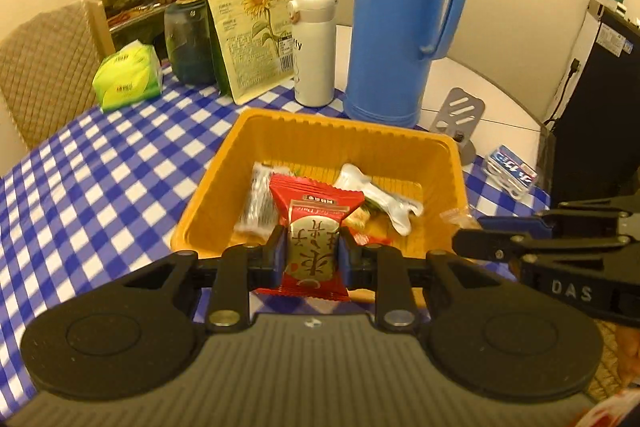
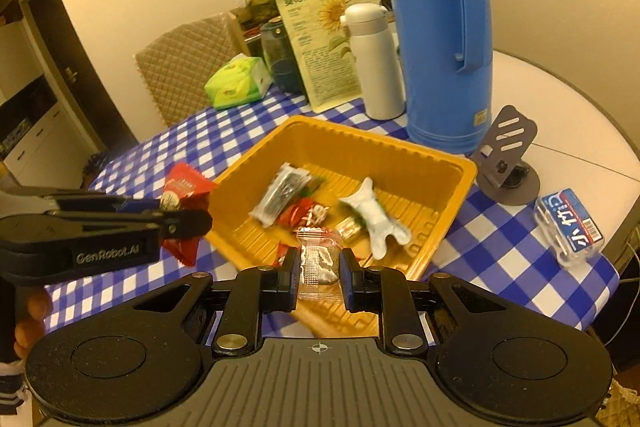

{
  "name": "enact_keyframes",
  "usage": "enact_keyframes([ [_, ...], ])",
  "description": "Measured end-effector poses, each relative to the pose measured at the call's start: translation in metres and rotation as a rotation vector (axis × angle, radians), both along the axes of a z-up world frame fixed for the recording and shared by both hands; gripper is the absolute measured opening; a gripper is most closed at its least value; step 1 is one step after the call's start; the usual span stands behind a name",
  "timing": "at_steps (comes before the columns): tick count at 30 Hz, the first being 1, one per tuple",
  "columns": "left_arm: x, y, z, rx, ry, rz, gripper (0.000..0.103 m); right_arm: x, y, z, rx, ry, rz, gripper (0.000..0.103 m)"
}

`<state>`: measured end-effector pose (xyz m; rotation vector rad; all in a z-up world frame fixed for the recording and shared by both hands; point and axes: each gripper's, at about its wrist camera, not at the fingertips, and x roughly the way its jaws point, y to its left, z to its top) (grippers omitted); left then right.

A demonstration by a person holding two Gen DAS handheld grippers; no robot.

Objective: Organize snacks
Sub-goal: 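Carry the red packet in the left gripper while the right carries the cookie to the tray, then open the left gripper to drop the red packet while the right releases the cookie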

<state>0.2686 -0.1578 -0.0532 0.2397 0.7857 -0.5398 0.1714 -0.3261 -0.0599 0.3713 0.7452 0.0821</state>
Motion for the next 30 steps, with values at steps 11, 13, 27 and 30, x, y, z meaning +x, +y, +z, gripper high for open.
enact_keyframes([
  [11,0.056,-0.018,-0.028,0.059,0.023,-0.021,0.024,0.026,-0.014,-0.014,0.0,0.028,-0.041,0.021],
  [13,0.064,-0.022,-0.035,0.074,0.03,-0.028,0.024,0.029,-0.015,-0.014,0.001,0.029,-0.05,0.021],
  [27,0.094,-0.028,-0.072,0.136,0.119,-0.052,0.025,0.045,-0.016,-0.003,-0.02,0.013,-0.08,0.021],
  [30,0.096,-0.026,-0.072,0.128,0.124,-0.05,0.025,0.045,-0.016,-0.004,-0.021,0.016,-0.08,0.021],
])
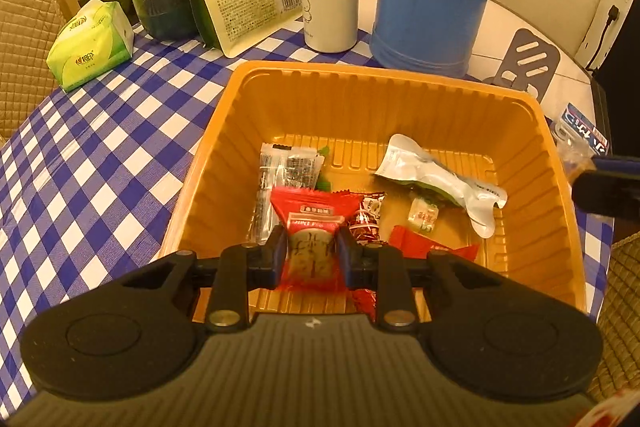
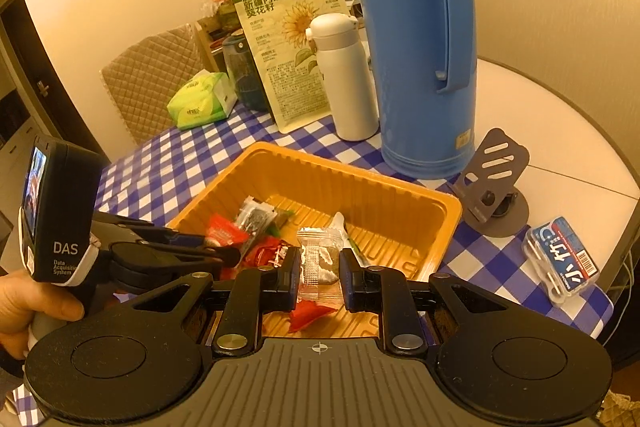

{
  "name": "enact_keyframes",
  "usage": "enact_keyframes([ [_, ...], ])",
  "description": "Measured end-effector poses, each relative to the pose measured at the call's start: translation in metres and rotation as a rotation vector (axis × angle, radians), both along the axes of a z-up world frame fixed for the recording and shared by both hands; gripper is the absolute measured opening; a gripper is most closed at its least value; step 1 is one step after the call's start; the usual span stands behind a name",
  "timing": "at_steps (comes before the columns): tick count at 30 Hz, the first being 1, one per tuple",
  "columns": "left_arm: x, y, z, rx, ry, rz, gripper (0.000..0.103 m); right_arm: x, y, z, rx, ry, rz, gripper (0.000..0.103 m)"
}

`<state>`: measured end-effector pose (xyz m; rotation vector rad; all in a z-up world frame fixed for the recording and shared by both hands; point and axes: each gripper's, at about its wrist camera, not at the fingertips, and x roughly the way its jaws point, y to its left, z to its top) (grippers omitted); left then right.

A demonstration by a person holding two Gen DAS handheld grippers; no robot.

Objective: Organize snacks
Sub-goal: 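Open the left gripper to drop the red packet while the right releases the cookie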

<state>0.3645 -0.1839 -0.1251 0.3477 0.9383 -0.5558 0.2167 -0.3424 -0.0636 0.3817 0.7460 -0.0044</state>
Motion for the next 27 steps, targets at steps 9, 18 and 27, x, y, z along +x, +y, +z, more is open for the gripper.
enact_keyframes([
  [9,-0.008,0.006,0.011,-0.041,0.004,-0.02,0.036,-0.002,-0.003,0.004,-0.024,0.005,-0.007,0.021],
  [18,-0.024,0.015,0.025,-0.079,-0.011,0.003,0.039,-0.012,-0.01,-0.002,-0.006,0.011,-0.031,0.021],
  [27,-0.041,0.034,0.049,-0.127,-0.036,0.089,0.044,-0.007,-0.006,-0.017,0.011,0.026,0.016,0.021],
])
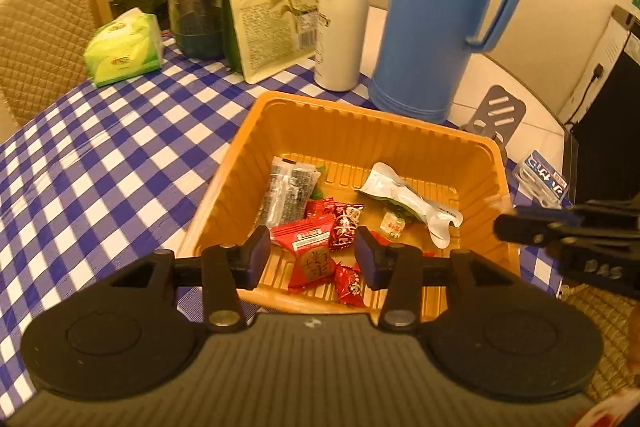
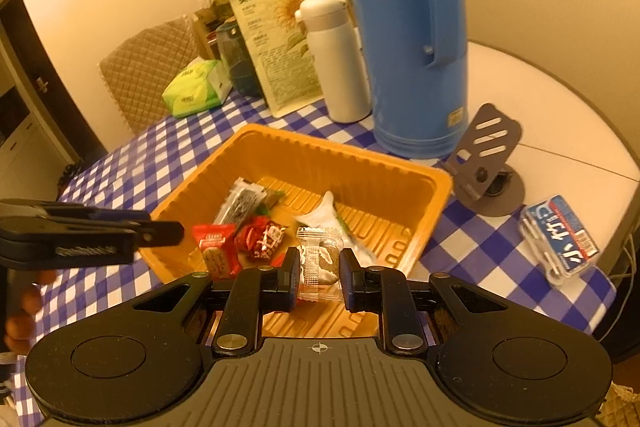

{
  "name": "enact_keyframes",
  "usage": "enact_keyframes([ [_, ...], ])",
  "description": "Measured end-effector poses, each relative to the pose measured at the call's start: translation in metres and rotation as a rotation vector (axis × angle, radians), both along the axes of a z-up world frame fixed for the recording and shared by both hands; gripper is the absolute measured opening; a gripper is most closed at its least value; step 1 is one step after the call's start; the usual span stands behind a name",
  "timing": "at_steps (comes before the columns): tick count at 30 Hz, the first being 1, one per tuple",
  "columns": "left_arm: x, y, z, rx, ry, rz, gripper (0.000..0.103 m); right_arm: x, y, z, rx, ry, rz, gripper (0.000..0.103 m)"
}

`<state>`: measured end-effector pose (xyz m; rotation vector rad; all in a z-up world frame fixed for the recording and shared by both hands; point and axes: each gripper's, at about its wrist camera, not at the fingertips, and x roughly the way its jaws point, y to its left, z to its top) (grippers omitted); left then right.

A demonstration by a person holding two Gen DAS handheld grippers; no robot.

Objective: Organize snacks

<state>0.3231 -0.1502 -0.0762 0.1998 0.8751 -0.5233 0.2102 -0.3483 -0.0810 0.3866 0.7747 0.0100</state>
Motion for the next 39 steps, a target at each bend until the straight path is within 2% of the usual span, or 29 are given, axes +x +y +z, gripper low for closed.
enact_keyframes([
  [9,-0.024,0.016,0.015,0.001,-0.024,0.075,0.047,0.011,0.006,-0.02,0.002,0.055,0.051,0.022],
  [14,-0.04,0.018,0.017,0.011,-0.029,0.107,0.051,0.015,0.003,-0.022,0.045,0.065,0.065,0.023],
  [15,-0.043,0.019,0.018,0.013,-0.029,0.115,0.051,0.014,0.002,-0.022,0.053,0.065,0.072,0.026],
  [17,-0.051,0.019,0.02,0.016,-0.031,0.132,0.052,0.011,0.003,-0.019,0.056,0.055,0.086,0.059],
  [18,-0.055,0.02,0.021,0.016,-0.031,0.145,0.053,0.007,0.003,-0.017,0.054,0.044,0.091,0.065],
  [22,-0.073,0.024,0.027,0.011,-0.032,0.197,0.058,-0.009,0.008,-0.011,0.058,0.017,0.148,0.071],
  [25,-0.09,0.025,0.032,0.014,-0.039,0.235,0.059,-0.022,0.01,-0.009,0.064,0.015,0.177,0.085],
  [33,-0.143,0.037,0.045,0.025,-0.06,0.366,0.061,-0.049,0.014,0.004,0.053,-0.007,0.267,0.088],
  [39,-0.179,0.053,0.049,0.047,-0.03,0.477,0.061,-0.066,0.027,0.015,0.044,-0.012,0.341,0.088],
])
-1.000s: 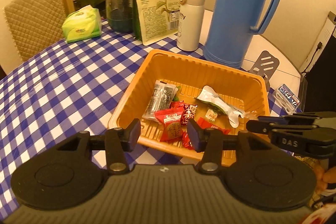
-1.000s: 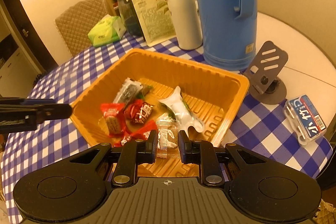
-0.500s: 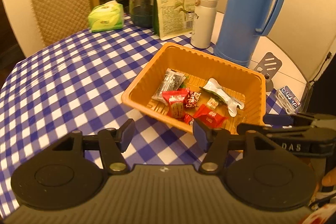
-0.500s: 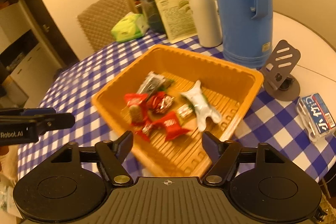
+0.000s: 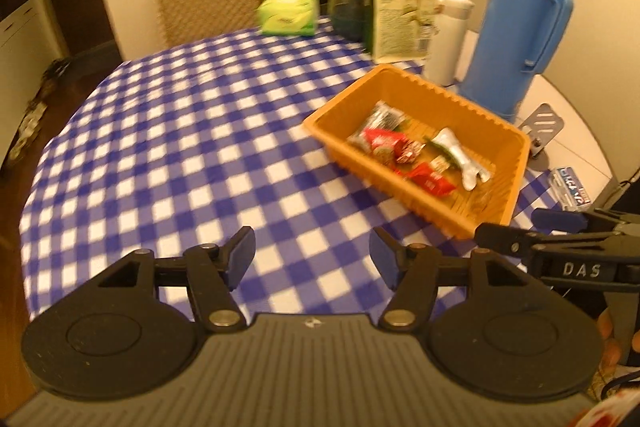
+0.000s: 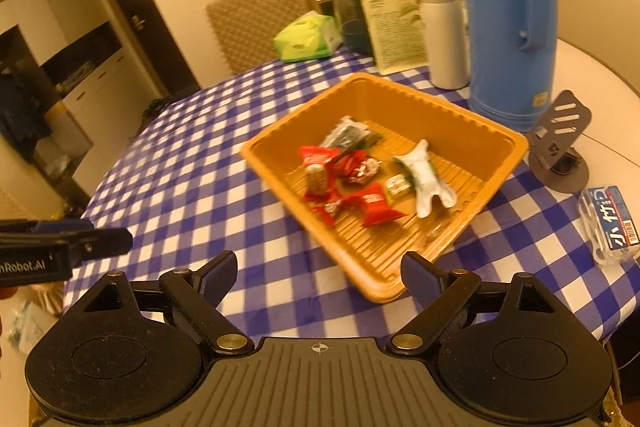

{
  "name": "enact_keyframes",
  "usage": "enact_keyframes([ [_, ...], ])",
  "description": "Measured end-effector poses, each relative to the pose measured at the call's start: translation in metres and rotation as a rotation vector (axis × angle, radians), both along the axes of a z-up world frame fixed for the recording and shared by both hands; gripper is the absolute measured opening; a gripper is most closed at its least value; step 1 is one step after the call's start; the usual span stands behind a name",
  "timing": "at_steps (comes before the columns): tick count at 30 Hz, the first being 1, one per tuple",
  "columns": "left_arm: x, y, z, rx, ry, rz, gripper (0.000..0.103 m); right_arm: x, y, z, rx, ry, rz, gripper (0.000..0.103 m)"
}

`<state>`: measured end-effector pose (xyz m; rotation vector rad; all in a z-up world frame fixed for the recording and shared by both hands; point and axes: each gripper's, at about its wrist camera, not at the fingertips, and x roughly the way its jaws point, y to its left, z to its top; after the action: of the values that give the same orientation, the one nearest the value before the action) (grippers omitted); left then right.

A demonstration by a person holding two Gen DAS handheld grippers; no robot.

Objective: Organize snacks

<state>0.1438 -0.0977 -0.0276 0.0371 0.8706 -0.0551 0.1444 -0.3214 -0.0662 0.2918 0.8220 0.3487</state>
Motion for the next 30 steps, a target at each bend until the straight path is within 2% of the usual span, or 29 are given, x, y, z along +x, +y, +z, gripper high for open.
enact_keyframes([
  [5,-0.025,0.012,0.0,0.016,0.024,0.054,0.061,-0.015,0.017,0.007,0.001,0.014,0.058,0.088],
  [10,-0.047,0.033,-0.001,0.015,0.041,0.107,0.061,-0.027,0.048,0.009,-0.057,0.045,0.117,0.088],
  [16,-0.072,0.063,-0.001,0.023,0.059,0.142,0.061,-0.04,0.081,0.013,-0.066,0.075,0.135,0.088],
  [30,-0.106,0.114,-0.005,-0.014,0.088,0.127,0.061,-0.078,0.141,0.02,-0.106,0.101,0.133,0.088],
])
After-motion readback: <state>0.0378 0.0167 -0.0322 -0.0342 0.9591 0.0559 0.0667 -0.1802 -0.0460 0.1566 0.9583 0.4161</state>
